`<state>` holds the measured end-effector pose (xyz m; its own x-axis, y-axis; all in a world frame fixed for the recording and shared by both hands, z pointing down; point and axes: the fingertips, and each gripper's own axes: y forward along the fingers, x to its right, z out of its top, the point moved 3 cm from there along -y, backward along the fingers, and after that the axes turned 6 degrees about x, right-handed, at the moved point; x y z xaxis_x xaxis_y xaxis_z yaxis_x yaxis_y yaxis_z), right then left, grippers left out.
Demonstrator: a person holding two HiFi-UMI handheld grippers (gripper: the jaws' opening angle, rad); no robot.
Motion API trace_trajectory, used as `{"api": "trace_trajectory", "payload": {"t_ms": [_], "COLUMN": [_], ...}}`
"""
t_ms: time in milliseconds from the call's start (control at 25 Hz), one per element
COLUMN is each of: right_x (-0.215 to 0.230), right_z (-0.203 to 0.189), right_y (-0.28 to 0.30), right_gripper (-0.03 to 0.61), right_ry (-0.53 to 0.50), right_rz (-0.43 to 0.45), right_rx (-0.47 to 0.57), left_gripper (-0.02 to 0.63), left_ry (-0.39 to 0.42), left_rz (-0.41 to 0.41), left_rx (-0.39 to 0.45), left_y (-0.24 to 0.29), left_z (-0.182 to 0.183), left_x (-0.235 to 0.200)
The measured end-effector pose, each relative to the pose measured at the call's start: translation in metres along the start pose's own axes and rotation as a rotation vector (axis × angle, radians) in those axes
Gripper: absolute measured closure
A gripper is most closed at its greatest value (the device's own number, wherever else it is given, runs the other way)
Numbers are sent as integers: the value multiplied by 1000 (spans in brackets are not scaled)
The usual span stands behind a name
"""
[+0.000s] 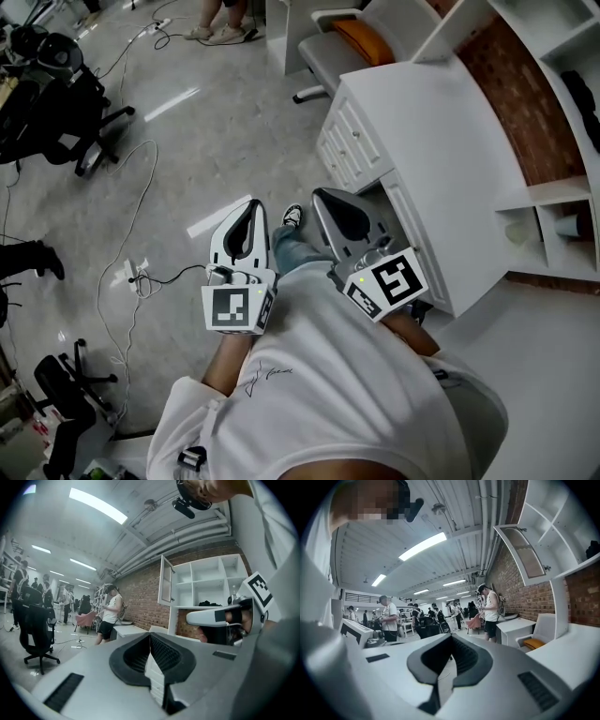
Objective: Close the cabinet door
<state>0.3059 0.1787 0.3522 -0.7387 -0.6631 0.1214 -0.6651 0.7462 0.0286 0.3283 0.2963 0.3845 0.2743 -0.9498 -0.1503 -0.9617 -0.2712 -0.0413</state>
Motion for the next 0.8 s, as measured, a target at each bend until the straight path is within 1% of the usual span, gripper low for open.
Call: {"api": "trace_trajectory", "payload": {"t_ms": [280,400,520,680,800], "right_x": [50,75,105,149,175], "right_z": [6,10,15,17,17], "right_y": [48,75,94,113,125], "right_gripper": [554,555,554,555,554], "right_ry": [4,28,33,45,57], "right_rz": [-3,-10,-24,-94,-154], "right_rx": [-23,-36,-29,-35,-45], "left_gripper": [597,597,597,597,597], "left_ry": [-3,8,20,28,19], "left_rz": [-38,-42,-57,-107,-141], "left_rx": [-24,-30,-31,-23,-41], "left_y": [73,106,139,185,215], "left_z": [0,4,7,12,12], "left_x": [-13,-26,-29,-28,-33]}}
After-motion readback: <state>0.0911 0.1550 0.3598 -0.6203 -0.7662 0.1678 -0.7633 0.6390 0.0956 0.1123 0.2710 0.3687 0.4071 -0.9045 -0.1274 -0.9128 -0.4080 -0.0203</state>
